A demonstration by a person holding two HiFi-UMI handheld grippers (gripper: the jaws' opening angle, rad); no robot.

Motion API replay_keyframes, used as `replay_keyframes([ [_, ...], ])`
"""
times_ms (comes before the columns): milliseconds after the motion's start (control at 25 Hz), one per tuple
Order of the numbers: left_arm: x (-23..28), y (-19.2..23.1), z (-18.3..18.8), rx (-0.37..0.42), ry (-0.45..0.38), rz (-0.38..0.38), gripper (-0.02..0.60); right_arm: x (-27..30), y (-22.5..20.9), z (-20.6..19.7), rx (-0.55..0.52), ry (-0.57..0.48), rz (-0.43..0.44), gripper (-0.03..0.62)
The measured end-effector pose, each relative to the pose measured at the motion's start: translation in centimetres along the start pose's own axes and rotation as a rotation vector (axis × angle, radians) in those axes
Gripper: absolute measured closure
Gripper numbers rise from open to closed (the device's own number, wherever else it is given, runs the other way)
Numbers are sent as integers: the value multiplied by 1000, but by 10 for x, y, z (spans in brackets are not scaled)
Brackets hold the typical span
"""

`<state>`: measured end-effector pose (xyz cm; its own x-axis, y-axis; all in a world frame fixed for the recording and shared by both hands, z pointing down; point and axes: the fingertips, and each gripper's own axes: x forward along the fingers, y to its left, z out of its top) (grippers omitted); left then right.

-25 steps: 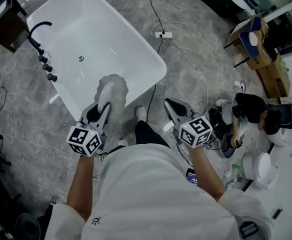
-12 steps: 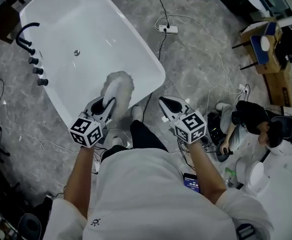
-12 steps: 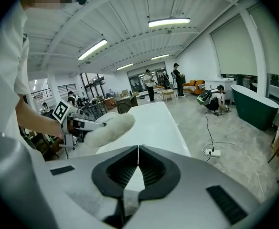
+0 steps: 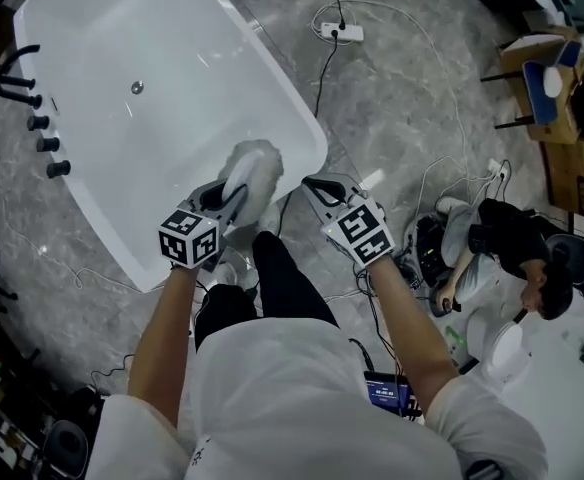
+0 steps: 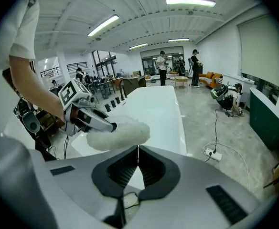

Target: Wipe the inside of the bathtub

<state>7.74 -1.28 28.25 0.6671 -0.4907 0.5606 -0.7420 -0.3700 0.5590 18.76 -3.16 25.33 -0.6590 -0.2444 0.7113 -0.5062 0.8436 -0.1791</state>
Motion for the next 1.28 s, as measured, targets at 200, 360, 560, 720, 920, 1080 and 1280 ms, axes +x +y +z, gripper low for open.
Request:
replay_keyframes([
  [200,57,16,-30,-78,65,-53,485,37,-20,-25,-50,46,38,576],
  [360,96,31,-49,-92,101,-124,485,61,-43,-41,-82,51,49,576],
  [560,137,54,-68,-111,140,-205,485,86,-77,-68,-118,70,17,576],
  [720,156,60,-79,-128,157,-278,485,100,-86,-79,-165,79,12,576],
  [920,174,52,-92,-137,211,-405,485,107,-95,-81,-172,64,24,576],
  [1080,181,57,-96,-149,226,-440,485,118,-94,-83,-199,61,49,576],
  [1280,191,61,-101,-156,243,-474,486,129,-95,-86,-228,67,70,576],
])
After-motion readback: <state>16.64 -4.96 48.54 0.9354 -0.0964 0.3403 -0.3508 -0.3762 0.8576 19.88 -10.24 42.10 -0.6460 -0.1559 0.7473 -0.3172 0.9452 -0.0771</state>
